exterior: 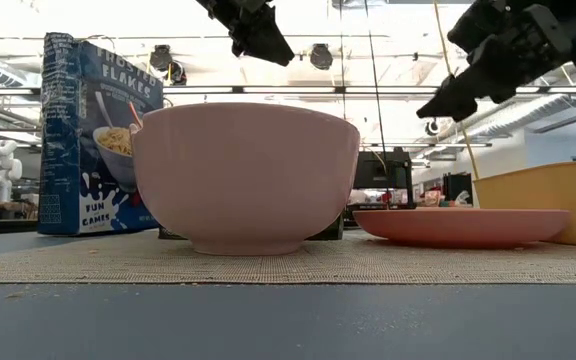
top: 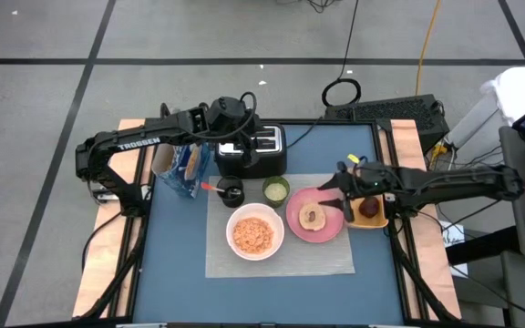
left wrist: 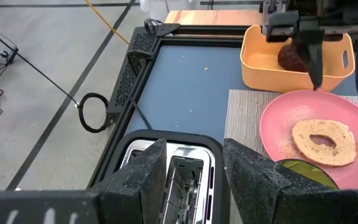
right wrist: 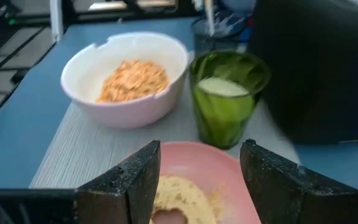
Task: Arrange a breakfast setting
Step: Put the apple on the top right of the gray mat
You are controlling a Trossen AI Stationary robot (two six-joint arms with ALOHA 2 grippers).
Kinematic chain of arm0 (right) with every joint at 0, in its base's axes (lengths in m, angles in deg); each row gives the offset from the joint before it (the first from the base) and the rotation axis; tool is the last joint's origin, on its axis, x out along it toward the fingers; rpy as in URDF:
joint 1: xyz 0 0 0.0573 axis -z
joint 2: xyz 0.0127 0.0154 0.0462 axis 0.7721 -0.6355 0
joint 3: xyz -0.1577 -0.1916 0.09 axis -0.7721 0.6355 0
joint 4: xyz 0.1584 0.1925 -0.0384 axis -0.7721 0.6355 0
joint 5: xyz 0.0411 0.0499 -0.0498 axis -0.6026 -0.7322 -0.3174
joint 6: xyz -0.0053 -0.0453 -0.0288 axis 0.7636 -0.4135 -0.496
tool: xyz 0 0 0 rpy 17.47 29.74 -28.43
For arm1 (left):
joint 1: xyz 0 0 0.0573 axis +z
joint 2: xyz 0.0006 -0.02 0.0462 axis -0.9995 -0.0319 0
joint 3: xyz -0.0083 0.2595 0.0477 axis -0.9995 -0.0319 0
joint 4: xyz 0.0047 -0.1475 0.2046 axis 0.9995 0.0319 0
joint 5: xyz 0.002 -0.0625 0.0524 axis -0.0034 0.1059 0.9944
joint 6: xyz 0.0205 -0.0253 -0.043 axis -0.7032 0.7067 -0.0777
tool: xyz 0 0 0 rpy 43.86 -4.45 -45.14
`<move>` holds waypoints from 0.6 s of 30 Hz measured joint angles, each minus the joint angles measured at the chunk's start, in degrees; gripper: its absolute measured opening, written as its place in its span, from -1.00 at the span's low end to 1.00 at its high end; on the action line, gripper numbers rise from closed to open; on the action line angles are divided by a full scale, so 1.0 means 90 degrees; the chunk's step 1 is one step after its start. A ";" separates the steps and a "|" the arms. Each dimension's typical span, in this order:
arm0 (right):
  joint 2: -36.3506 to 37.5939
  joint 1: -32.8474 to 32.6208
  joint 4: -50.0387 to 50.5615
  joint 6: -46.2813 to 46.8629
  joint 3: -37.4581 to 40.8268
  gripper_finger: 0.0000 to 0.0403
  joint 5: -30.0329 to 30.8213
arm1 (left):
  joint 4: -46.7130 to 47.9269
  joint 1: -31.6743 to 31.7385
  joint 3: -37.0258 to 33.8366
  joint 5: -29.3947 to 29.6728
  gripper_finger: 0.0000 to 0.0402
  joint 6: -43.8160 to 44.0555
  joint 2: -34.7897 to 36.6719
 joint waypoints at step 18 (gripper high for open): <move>0.0610 0.0000 0.3539 0.0652 -0.1600 0.04 0.0342 | 0.0000 -0.0002 0.0000 0.0000 -0.17 -0.0002 0.0000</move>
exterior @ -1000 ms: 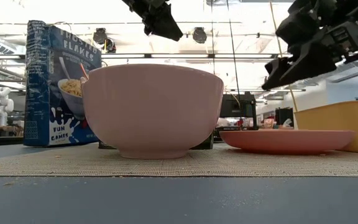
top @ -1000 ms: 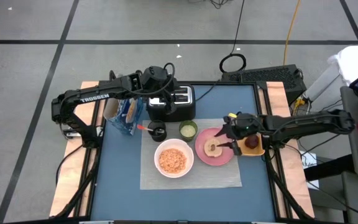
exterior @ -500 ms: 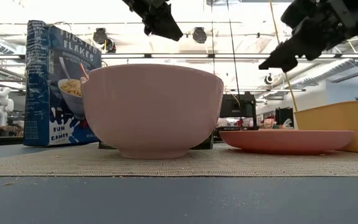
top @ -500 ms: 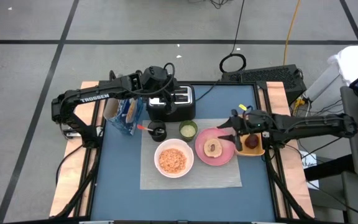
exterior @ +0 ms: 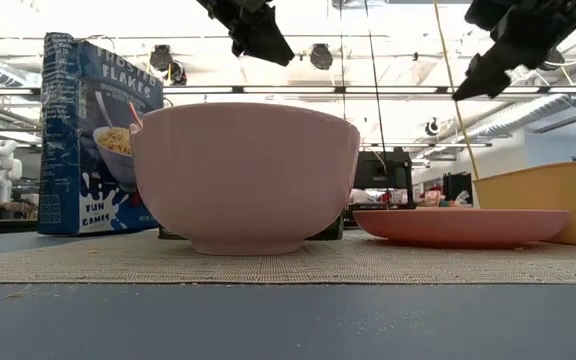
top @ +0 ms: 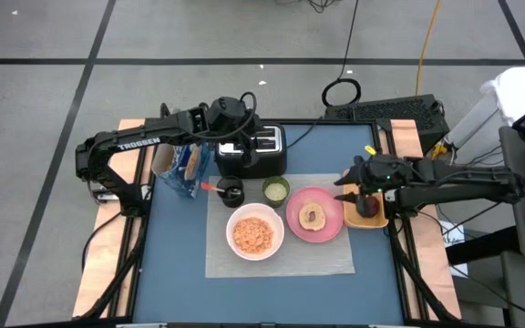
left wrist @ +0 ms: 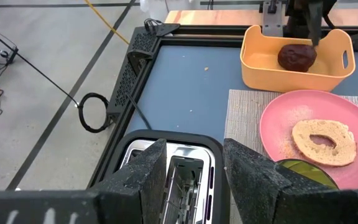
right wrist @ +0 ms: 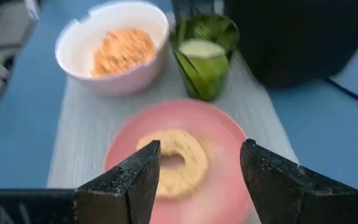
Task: Arrange a breakfast setting
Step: Put the apple on the top right of the gray mat
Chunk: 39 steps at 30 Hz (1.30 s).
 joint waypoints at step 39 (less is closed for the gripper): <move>0.0023 0.0000 0.3165 0.0386 -0.1149 0.59 -0.0828 | 0.0000 0.0002 0.0000 0.0002 -0.17 0.0019 0.0000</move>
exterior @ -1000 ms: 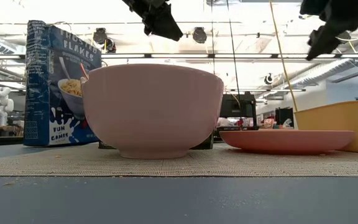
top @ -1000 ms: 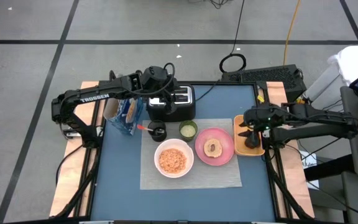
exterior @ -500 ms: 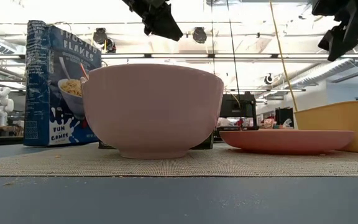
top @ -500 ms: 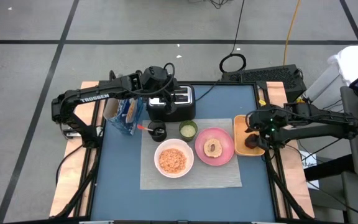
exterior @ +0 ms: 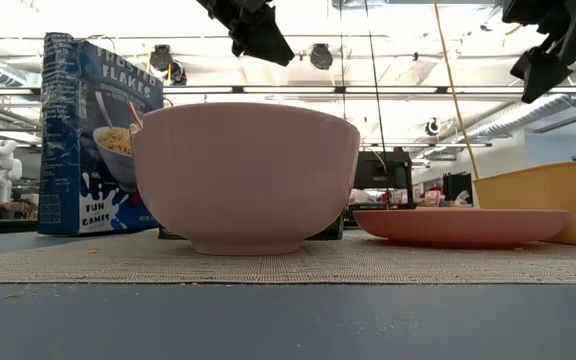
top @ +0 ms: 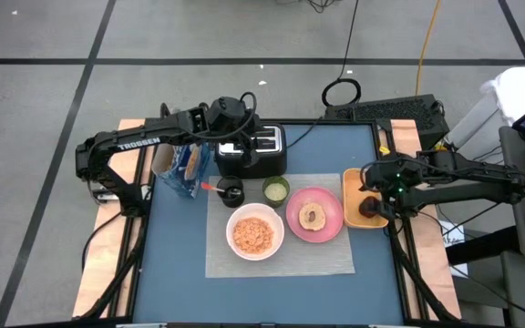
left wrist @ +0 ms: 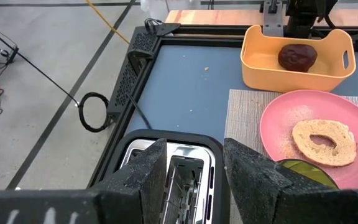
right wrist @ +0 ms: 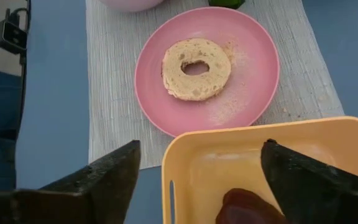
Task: Arrange a breakfast setting
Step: Put the apple on the top right of the gray mat
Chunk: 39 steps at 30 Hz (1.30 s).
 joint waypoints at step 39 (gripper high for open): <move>-0.1652 0.0000 0.1219 -0.1675 0.0002 0.77 -0.0015 | -0.0012 0.0000 0.0000 0.0002 -0.17 0.0629 0.0000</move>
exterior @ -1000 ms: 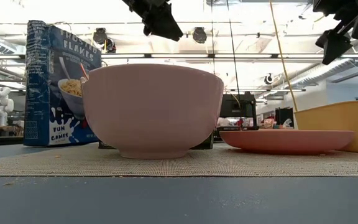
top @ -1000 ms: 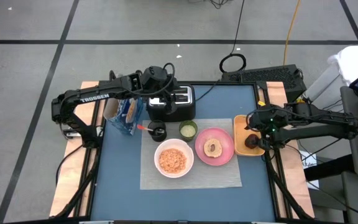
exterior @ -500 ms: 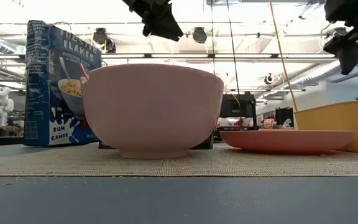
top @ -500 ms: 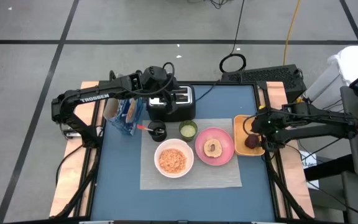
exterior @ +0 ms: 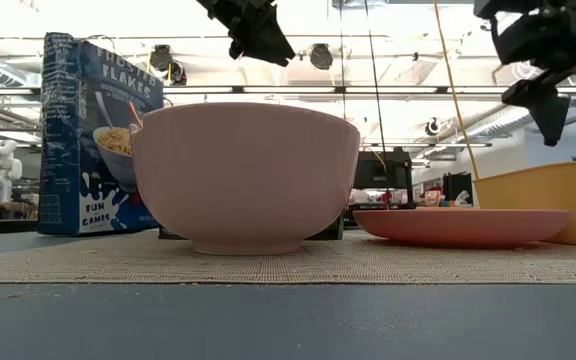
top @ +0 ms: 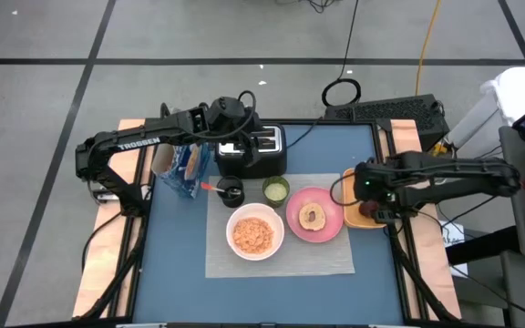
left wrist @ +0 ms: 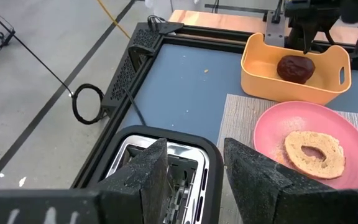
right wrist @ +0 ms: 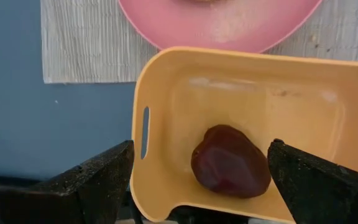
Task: Arrange a breakfast setting
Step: Put the apple on the top right of the gray mat
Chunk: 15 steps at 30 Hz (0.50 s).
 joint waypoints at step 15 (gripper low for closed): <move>-0.0538 -0.0005 0.0128 -0.0353 0.0000 0.77 0.0697 | 0.0002 -0.0002 0.0000 -0.0002 -0.17 -0.0002 0.0000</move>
